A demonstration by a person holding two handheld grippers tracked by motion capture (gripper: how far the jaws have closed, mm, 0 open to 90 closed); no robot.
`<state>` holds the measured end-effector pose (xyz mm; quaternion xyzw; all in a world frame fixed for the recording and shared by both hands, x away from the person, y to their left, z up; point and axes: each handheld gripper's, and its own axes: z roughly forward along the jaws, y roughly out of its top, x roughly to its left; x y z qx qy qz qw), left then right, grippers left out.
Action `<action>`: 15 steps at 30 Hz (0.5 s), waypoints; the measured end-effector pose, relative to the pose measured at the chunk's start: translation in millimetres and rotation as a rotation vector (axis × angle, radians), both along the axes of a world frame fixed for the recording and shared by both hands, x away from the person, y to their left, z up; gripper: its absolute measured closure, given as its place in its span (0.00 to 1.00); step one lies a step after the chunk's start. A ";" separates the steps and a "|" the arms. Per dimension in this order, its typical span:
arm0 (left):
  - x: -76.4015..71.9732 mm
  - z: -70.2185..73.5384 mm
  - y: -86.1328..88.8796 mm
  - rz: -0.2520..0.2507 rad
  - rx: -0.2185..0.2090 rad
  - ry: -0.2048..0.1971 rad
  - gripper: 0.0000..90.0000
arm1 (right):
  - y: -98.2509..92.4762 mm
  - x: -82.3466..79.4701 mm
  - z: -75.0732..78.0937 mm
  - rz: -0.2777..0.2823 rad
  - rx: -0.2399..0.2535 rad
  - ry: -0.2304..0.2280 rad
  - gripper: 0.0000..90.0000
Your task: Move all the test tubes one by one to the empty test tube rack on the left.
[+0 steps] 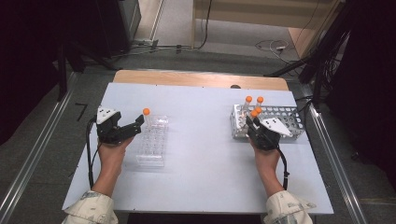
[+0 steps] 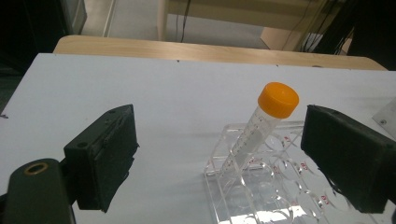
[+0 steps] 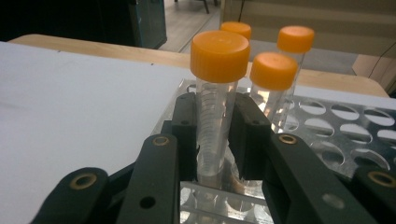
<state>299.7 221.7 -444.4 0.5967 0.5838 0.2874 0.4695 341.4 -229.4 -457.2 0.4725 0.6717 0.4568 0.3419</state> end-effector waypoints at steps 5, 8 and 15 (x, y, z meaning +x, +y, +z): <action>-0.1 0.1 0.0 0.000 0.000 -0.001 0.12 | 1.3 -3.3 7.8 0.003 -0.009 -0.030 0.79; -0.5 0.5 0.0 0.000 -0.002 -0.004 0.12 | 2.3 -5.0 11.9 0.001 -0.018 -0.048 0.79; -1.2 1.7 0.1 0.001 0.001 -0.008 0.12 | 1.9 -9.9 22.3 -0.002 -0.016 -0.069 0.79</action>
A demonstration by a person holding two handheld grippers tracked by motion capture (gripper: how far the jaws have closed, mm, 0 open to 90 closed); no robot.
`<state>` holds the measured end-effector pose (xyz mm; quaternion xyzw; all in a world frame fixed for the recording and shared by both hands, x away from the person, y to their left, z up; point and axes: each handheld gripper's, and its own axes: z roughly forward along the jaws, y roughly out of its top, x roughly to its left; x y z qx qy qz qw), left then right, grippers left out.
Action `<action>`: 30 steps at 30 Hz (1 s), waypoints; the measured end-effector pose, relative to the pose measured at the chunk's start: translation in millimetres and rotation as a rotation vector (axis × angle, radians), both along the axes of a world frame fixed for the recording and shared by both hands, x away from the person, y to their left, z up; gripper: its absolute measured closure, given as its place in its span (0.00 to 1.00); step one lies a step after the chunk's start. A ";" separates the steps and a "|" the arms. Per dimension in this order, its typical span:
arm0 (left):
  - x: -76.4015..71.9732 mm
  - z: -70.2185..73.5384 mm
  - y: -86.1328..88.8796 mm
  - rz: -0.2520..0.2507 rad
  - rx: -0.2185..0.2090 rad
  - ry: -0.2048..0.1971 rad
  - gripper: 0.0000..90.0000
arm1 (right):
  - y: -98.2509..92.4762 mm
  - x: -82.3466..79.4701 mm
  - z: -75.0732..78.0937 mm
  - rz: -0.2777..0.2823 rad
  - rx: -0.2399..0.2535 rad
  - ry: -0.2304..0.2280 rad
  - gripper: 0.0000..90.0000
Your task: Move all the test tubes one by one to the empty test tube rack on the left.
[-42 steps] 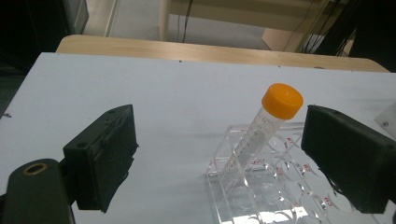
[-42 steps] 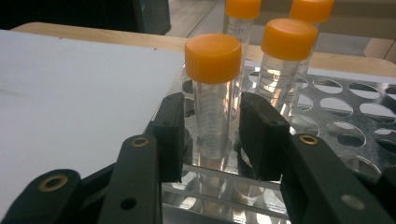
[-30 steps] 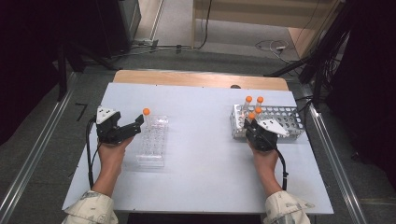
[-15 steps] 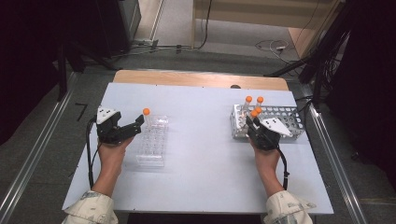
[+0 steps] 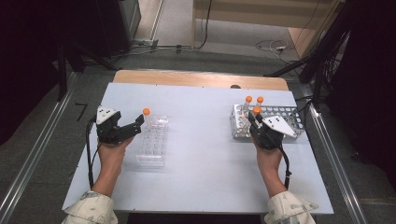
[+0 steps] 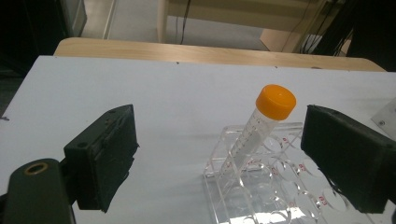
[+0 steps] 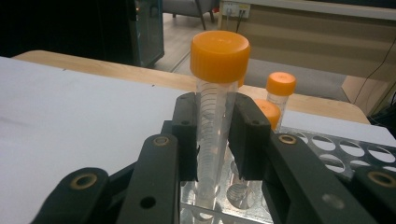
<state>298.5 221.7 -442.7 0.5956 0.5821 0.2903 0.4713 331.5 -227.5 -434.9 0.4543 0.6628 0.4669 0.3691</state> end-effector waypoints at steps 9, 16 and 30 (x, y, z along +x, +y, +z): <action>-4.2 6.2 -3.5 0.018 0.013 -0.033 0.12 | 1.4 -9.5 12.2 0.038 0.021 -0.003 0.79; -11.6 16.2 -12.7 -0.002 0.020 -0.084 0.13 | 17.9 -17.3 13.6 0.112 0.002 0.008 0.79; -19.4 21.2 -45.4 -0.127 0.032 -0.098 0.14 | 53.2 -26.1 2.0 0.273 -0.016 0.107 0.79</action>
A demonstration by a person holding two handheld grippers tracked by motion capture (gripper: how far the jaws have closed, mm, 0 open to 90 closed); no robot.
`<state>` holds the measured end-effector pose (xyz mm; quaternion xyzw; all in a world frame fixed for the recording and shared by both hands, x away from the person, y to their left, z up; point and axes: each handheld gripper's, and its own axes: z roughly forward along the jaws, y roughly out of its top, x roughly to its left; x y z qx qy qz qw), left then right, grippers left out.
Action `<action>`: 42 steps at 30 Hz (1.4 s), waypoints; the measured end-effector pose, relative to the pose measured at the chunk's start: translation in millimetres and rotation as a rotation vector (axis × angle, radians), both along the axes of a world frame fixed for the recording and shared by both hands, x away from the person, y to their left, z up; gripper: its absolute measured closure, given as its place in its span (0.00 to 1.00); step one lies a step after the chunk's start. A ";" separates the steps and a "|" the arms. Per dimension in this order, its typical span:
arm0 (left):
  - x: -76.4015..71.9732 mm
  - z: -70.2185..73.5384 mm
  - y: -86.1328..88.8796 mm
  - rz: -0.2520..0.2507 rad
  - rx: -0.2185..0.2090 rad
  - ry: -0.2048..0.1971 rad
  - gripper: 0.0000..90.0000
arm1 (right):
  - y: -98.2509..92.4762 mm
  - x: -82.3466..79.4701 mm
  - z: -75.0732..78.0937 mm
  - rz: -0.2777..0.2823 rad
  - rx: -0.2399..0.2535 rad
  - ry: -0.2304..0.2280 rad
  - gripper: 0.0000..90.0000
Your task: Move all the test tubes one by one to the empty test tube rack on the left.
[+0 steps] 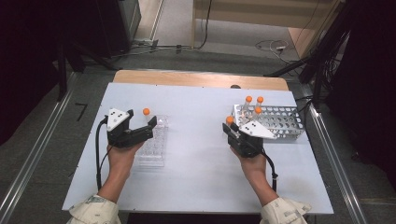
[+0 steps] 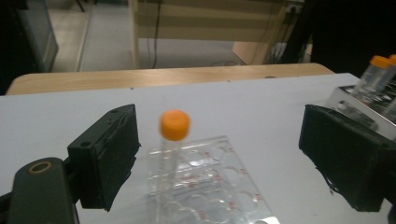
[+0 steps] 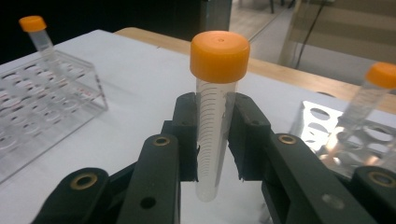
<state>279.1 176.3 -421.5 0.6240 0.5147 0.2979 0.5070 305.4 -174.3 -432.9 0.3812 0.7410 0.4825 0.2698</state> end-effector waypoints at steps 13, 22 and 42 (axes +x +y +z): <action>-16.5 -3.8 -67.2 -0.222 0.028 0.008 0.16 | 33.8 -13.3 -7.7 0.153 -0.017 0.067 0.79; -23.9 -4.2 -88.3 -0.301 0.033 -0.002 0.23 | 55.6 -25.6 -11.7 0.251 -0.039 0.086 0.79; -27.9 -10.0 -100.7 -0.387 0.041 -0.011 0.62 | 70.0 -33.8 -16.4 0.311 -0.017 0.120 0.79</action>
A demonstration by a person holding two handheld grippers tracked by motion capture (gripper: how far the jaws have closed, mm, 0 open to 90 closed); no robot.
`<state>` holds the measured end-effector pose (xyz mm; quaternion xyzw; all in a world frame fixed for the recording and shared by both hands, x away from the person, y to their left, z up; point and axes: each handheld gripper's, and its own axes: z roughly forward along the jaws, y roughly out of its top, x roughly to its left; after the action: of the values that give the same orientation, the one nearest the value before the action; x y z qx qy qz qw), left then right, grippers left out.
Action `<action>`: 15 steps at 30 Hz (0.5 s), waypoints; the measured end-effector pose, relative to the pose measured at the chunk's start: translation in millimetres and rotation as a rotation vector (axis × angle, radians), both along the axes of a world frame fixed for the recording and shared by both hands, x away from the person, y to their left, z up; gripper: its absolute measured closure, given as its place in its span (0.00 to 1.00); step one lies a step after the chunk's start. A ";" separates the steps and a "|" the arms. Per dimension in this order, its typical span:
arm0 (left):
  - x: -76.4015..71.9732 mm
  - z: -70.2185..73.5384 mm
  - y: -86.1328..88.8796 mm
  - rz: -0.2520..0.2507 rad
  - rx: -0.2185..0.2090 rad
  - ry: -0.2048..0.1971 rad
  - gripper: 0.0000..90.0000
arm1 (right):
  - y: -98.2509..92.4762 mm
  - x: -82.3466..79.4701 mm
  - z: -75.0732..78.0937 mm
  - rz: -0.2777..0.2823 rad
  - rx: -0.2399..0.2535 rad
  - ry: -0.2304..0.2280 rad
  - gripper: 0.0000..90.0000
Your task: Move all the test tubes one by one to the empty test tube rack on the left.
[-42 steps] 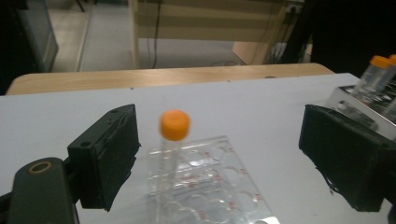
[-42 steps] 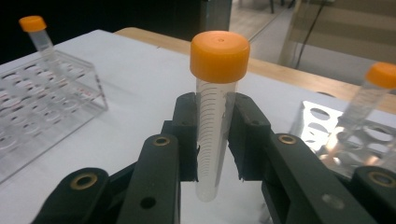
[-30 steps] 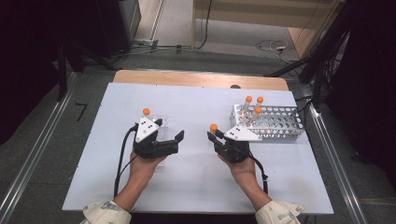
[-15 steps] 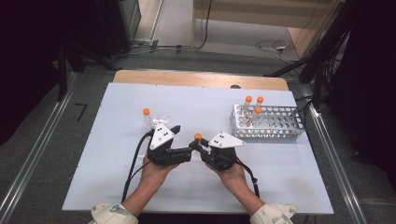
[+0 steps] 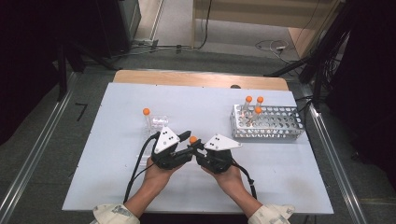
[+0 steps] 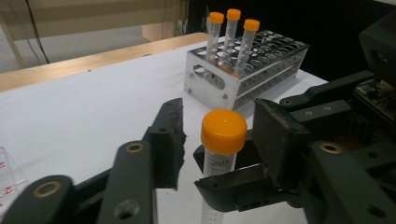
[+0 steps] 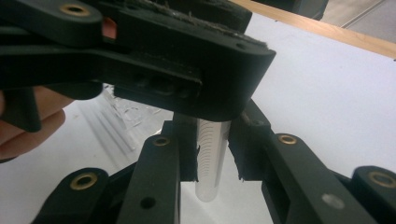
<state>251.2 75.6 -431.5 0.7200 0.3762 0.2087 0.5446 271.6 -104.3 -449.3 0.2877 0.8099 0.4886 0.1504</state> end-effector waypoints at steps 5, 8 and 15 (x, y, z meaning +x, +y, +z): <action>-0.7 -0.4 -0.4 -0.003 0.001 -0.004 0.71 | -0.6 0.6 0.4 0.010 0.014 0.011 0.79; -0.7 -0.6 -0.2 0.001 -0.001 -0.005 0.75 | -0.4 0.4 0.3 0.011 0.014 0.012 0.79; -1.3 -0.5 0.2 0.002 -0.002 -0.005 0.77 | -0.3 0.5 0.1 0.013 0.017 0.016 0.79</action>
<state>250.0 75.8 -432.0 0.7186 0.3756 0.2105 0.5461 272.1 -104.6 -449.1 0.2876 0.8087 0.4942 0.1381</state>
